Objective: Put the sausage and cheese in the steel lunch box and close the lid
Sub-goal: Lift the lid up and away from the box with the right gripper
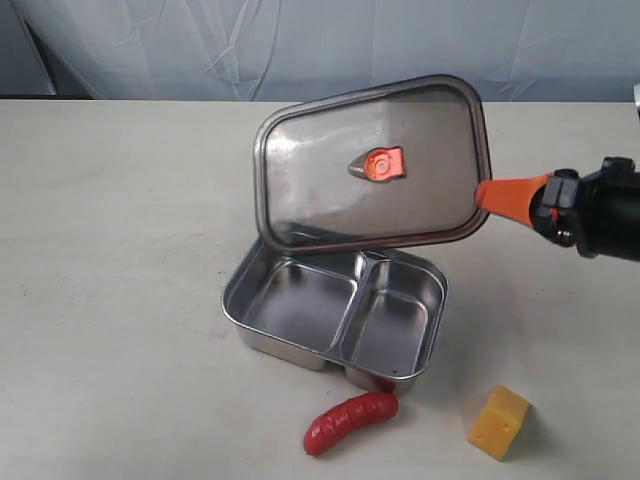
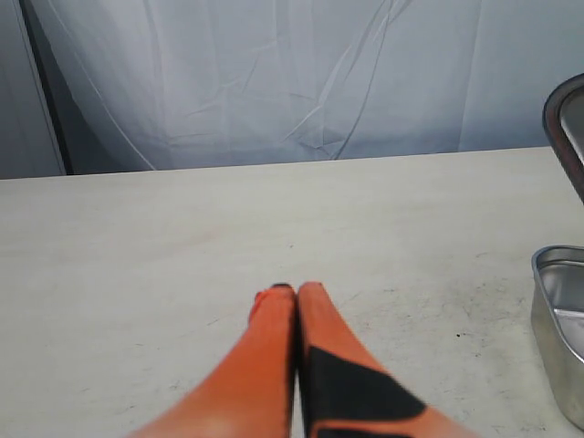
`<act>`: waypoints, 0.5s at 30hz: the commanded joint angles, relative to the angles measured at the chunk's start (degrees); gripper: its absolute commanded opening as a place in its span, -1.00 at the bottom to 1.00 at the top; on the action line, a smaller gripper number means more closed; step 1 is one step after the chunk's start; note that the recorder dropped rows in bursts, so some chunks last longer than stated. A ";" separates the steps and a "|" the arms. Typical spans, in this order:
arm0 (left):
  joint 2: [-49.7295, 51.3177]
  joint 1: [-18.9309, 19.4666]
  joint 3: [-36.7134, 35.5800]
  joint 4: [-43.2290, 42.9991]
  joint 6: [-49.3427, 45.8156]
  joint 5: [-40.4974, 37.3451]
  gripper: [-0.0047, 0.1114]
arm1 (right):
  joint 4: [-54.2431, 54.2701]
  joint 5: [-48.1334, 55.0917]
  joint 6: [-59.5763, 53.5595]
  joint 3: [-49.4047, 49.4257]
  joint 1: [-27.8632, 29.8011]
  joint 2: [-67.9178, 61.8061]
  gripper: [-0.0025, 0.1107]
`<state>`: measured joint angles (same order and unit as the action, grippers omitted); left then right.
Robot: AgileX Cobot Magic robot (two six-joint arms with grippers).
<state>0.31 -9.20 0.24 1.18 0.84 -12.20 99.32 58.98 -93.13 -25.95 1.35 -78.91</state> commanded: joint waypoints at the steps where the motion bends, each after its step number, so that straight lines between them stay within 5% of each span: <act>1: -0.31 0.08 -0.24 -0.25 0.04 0.36 -0.91 | 0.62 -10.07 -0.50 -4.89 -1.47 1.77 -0.97; 15: -0.31 0.08 -0.24 -0.25 0.04 0.35 -0.91 | 0.62 -51.45 -15.30 -20.81 -24.22 2.01 -0.97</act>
<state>0.31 -9.20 0.24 1.18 0.84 -12.20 99.53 14.29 -104.95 -44.77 -19.63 -77.43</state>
